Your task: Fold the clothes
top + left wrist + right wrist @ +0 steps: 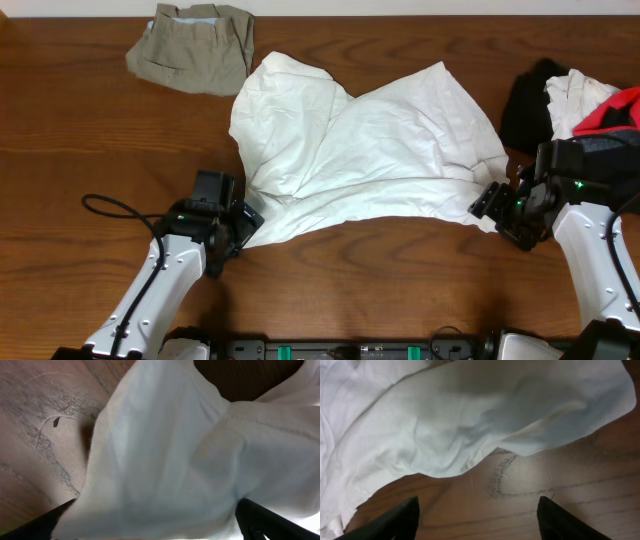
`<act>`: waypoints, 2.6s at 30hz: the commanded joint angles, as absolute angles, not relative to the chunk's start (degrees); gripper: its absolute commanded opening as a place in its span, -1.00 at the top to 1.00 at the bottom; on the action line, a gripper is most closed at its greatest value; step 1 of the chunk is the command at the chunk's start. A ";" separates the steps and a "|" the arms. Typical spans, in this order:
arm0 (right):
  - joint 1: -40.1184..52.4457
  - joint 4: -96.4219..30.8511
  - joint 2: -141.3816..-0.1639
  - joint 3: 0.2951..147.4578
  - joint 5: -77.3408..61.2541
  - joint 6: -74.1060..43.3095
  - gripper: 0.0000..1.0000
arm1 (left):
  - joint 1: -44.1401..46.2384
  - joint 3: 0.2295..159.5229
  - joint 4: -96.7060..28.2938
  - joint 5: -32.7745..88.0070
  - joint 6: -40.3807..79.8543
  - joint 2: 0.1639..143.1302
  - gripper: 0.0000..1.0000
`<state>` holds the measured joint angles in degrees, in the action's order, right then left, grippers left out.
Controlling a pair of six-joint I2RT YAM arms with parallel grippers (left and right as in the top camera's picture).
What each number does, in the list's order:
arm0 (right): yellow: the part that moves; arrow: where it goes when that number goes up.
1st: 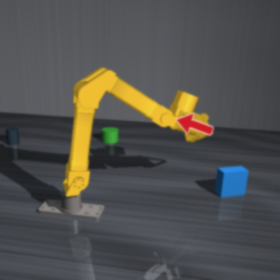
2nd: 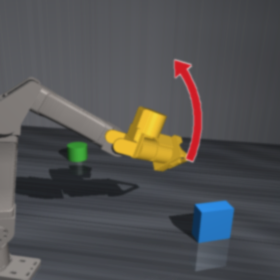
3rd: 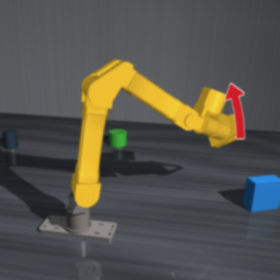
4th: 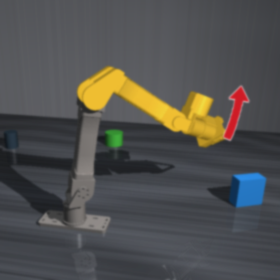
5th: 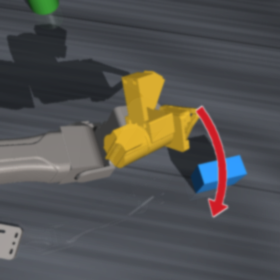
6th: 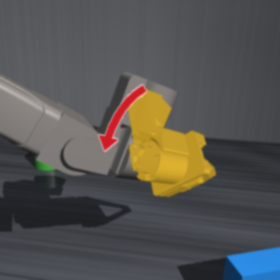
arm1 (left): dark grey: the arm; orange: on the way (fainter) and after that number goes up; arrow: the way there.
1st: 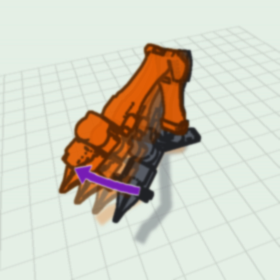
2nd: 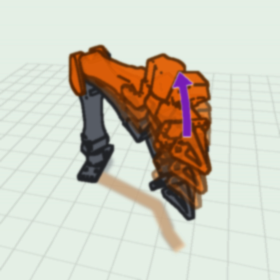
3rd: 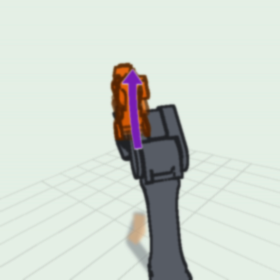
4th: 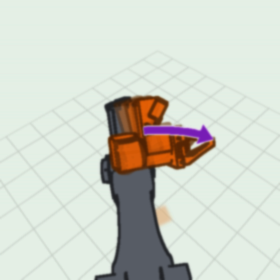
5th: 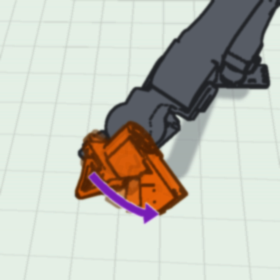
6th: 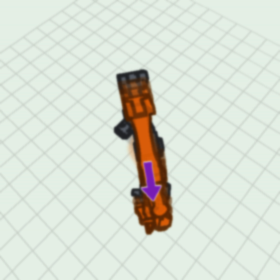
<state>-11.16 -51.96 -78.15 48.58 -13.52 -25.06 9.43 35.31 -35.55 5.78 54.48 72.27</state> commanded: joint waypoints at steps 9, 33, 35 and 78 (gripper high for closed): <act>-11.51 -52.51 -77.89 48.36 -11.22 -25.69 -0.32 | 9.30 34.79 -38.74 5.52 53.63 72.53 0.14; -18.46 -51.42 -77.95 47.48 -3.38 -40.56 -0.39 | 9.30 34.79 -39.79 5.56 53.65 72.53 0.63; -18.46 -51.22 -77.95 47.05 -2.98 -43.22 -0.36 | 9.30 34.79 -40.03 5.56 53.65 72.53 0.63; -18.46 -38.11 -85.43 41.34 -1.91 -51.88 -0.16 | 9.30 34.79 -40.21 7.05 53.65 72.53 0.63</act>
